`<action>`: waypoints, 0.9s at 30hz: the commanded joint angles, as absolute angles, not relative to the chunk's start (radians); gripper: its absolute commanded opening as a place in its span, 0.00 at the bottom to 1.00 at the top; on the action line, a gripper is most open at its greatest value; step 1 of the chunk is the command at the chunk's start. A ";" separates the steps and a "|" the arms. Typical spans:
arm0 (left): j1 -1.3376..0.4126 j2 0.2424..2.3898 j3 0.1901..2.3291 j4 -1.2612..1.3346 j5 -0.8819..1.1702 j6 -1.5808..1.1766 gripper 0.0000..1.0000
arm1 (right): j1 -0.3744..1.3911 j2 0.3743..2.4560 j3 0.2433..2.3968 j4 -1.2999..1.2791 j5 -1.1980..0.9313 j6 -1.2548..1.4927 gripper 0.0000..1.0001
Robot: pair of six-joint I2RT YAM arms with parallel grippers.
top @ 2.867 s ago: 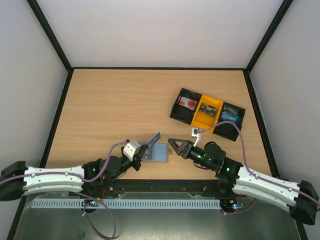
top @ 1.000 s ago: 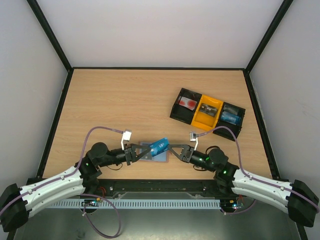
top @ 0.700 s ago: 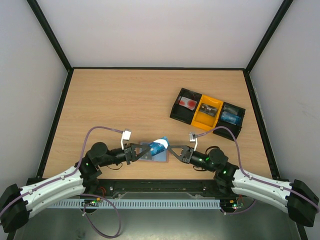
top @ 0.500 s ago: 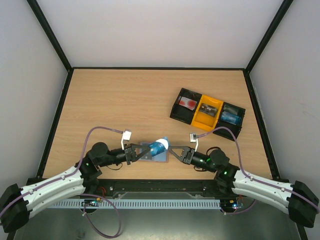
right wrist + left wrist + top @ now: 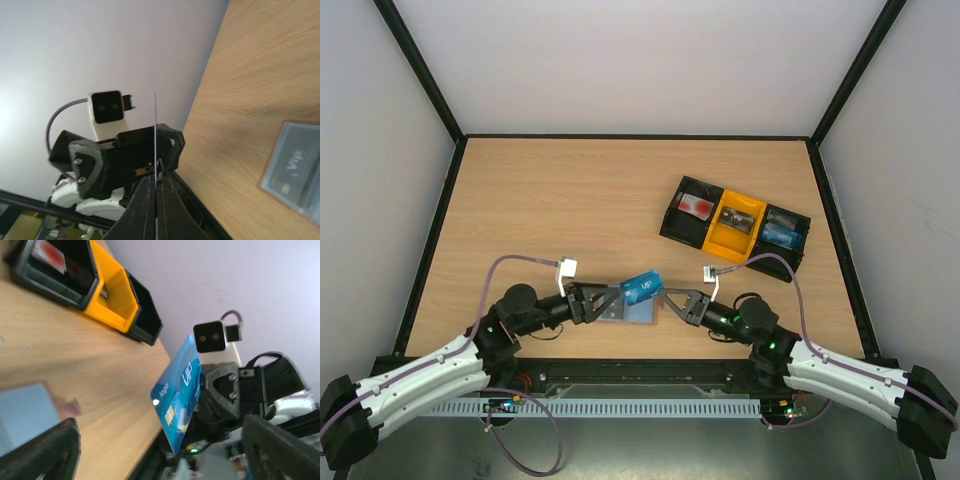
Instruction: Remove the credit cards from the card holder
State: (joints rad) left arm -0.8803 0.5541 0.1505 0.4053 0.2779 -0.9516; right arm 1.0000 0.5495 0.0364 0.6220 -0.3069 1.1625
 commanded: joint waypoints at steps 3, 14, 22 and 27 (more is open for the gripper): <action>-0.876 0.513 0.240 0.279 0.186 -0.870 1.00 | 0.950 0.534 0.103 0.488 -0.248 1.083 0.02; -0.875 0.614 0.362 0.090 0.117 -0.740 1.00 | 0.732 0.613 0.224 0.324 -0.306 0.986 0.02; -0.876 0.681 0.427 -0.060 0.054 -0.658 1.00 | 0.411 0.737 0.295 0.278 -0.513 0.912 0.02; -0.875 0.681 0.479 -0.145 0.016 -0.586 1.00 | 0.242 0.791 0.357 0.182 -0.567 0.847 0.02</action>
State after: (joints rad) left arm -0.8803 0.6823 0.4175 -0.0555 0.0620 -0.6701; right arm 0.3313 0.7727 0.2893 0.2729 -0.4866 0.9249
